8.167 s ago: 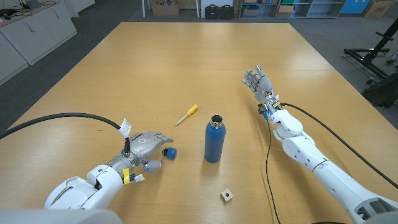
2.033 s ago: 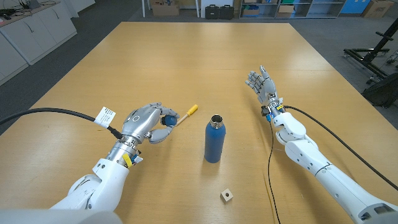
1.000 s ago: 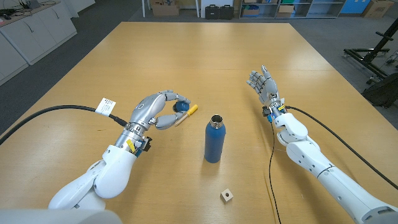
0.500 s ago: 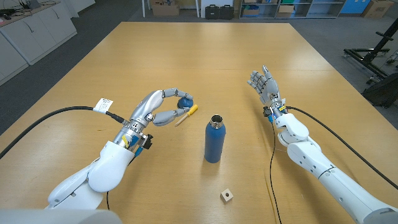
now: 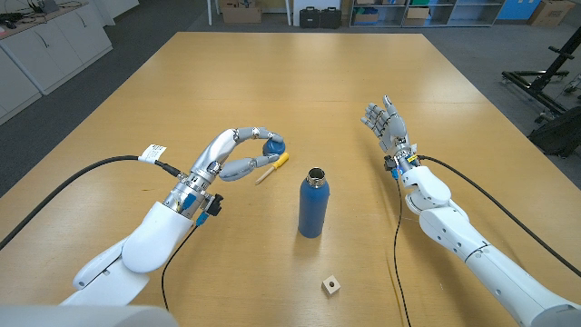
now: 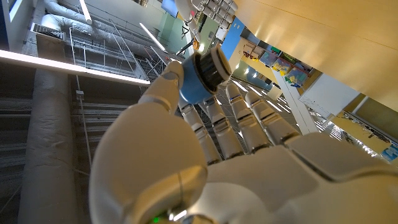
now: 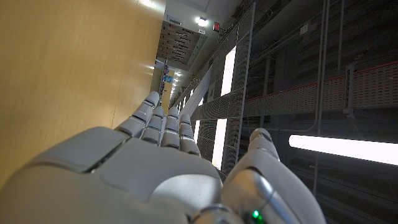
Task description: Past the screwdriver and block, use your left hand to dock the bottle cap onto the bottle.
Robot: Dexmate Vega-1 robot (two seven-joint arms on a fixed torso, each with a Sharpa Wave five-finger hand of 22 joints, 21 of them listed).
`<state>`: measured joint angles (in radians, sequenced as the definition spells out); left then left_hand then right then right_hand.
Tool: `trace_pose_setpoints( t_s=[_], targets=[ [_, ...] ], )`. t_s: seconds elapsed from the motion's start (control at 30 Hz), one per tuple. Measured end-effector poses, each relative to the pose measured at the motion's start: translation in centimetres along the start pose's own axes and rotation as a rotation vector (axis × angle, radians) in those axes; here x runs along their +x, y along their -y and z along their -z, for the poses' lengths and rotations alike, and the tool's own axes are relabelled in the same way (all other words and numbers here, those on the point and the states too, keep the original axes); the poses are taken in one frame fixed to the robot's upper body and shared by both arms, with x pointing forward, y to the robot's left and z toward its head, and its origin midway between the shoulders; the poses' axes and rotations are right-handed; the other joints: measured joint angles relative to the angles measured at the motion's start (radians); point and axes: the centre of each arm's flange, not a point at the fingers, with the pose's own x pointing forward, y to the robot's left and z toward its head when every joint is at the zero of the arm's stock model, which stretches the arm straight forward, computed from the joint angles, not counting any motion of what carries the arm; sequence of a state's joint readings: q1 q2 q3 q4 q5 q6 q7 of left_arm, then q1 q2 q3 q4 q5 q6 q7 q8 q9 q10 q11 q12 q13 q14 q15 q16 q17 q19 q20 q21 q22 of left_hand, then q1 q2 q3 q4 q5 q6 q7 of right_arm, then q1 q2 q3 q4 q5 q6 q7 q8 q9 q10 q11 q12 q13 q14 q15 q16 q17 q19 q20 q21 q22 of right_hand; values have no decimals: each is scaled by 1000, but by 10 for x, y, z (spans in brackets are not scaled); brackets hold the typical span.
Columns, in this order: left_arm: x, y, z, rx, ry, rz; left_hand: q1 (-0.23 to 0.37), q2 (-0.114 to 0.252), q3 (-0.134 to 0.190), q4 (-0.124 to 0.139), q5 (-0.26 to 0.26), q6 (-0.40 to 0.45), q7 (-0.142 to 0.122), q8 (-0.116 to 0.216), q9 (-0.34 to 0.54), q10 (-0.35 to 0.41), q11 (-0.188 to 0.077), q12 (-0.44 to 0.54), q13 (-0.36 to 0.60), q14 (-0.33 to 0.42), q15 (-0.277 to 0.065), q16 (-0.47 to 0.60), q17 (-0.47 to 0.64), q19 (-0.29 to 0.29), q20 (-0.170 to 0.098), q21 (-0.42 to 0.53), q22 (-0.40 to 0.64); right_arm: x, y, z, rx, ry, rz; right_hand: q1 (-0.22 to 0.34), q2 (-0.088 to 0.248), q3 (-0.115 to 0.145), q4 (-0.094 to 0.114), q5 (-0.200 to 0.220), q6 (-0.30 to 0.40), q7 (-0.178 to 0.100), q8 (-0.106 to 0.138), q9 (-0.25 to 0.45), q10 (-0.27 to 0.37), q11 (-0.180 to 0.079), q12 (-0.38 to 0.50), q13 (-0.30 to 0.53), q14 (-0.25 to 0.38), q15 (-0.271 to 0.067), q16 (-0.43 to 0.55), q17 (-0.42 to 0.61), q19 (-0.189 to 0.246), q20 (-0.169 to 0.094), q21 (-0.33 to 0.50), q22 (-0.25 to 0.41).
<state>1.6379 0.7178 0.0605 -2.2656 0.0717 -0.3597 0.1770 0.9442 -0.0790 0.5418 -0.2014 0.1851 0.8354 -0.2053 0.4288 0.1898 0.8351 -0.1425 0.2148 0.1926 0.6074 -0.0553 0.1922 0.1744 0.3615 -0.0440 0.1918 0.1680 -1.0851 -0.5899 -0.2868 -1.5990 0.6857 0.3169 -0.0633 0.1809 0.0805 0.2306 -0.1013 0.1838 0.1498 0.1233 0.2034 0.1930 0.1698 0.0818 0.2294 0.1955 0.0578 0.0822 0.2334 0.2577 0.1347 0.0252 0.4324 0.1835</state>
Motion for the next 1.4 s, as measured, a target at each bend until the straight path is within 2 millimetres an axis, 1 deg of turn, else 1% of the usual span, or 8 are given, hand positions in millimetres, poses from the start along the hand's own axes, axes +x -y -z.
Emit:
trace_pose_setpoints(
  t_s=[0.27, 0.43, 0.47, 0.5, 0.8, 0.97, 1.17, 1.4],
  targets=[
    [9, 5, 0, -93, 36, 41, 0, 0, 0, 0, 0, 6, -5, 0, 0, 3, 4, -2, 0, 0, 0, 0, 0, 0, 0, 0, 0, -3, 0, -1, -1, 1, 1, 0, 0, 0, 0, 0, 0, 0, 0, 0, 0, 0, 0, 0, 0, 0, 0, 0, 0, 0, 0, 0],
    [21, 15, 1, -157, 64, 89, 0, 0, 0, 0, 0, 11, 0, 0, 3, 4, 4, -4, 0, 0, 0, 0, 0, 0, 0, 0, 0, -5, 1, -1, -2, 0, 4, 0, 0, 0, 0, 0, 0, 0, 0, 0, 0, 0, 0, 0, 0, 0, 0, 0, 0, 0, -4, 0],
    [20, 15, 0, -169, 67, 95, 0, 0, 0, 0, 0, 13, 3, 0, 3, 9, 9, -4, 0, 0, 0, 0, 0, 0, 0, 0, 0, -6, 1, 0, -2, 0, 3, 0, 0, 0, 0, 0, 0, 0, 0, 0, 0, 0, 0, 0, 0, 0, 0, 0, 0, 0, -4, 0],
    [25, 18, 2, -181, 74, 105, 0, 0, 0, 0, 0, 14, 3, 0, 4, 9, 9, -4, 0, 0, 0, 0, 0, 0, 0, 0, 0, -6, 1, 0, -2, 0, 5, 0, 0, 0, 0, 0, 0, 0, 0, 0, 0, 0, 0, 0, 0, 0, 0, 0, 0, 0, -4, 0],
    [41, 34, 10, -338, 120, 167, 0, 0, 4, -4, -1, 18, -1, 0, 4, 9, 9, -4, 0, 0, 0, 0, 0, 0, 0, 0, 0, -9, 4, 0, -4, -1, 10, 0, 0, 0, 0, 0, 0, 0, 0, 0, 0, 0, 0, 0, 0, 0, 0, 0, 0, 0, -4, 0],
    [45, 36, 11, -426, 147, 179, 0, 0, 4, -4, -1, 21, -4, 0, 4, 9, 9, -4, 0, 0, 0, 0, 0, 0, 0, 0, 0, -10, 4, 0, -4, -2, 11, 0, 0, 0, 0, 0, 0, 0, 0, 0, 0, 0, 0, 0, 0, 0, 0, 0, 0, 0, -4, 0],
    [53, 41, 17, -518, 162, 188, 0, 0, 4, -4, -2, 21, -4, 0, 4, 9, 9, -4, 0, 0, 0, 0, 0, 0, 0, 0, 0, -9, 5, 0, -5, -3, 13, 0, 0, 0, 0, 0, 0, 0, 0, 0, 0, 0, 0, 0, 0, 0, 0, 0, 0, 0, -4, 0],
    [59, 45, 18, -555, 168, 205, 0, 0, 4, -4, -4, 21, -4, 0, 4, 9, 9, -4, 0, 4, -4, 0, 5, 0, 0, 0, 0, -6, 5, 0, -5, -4, 12, 0, 0, 0, 0, 0, 0, 0, 0, 0, 0, 0, 0, 0, 0, 0, -5, 0, 0, 0, -7, 0]
  ],
)
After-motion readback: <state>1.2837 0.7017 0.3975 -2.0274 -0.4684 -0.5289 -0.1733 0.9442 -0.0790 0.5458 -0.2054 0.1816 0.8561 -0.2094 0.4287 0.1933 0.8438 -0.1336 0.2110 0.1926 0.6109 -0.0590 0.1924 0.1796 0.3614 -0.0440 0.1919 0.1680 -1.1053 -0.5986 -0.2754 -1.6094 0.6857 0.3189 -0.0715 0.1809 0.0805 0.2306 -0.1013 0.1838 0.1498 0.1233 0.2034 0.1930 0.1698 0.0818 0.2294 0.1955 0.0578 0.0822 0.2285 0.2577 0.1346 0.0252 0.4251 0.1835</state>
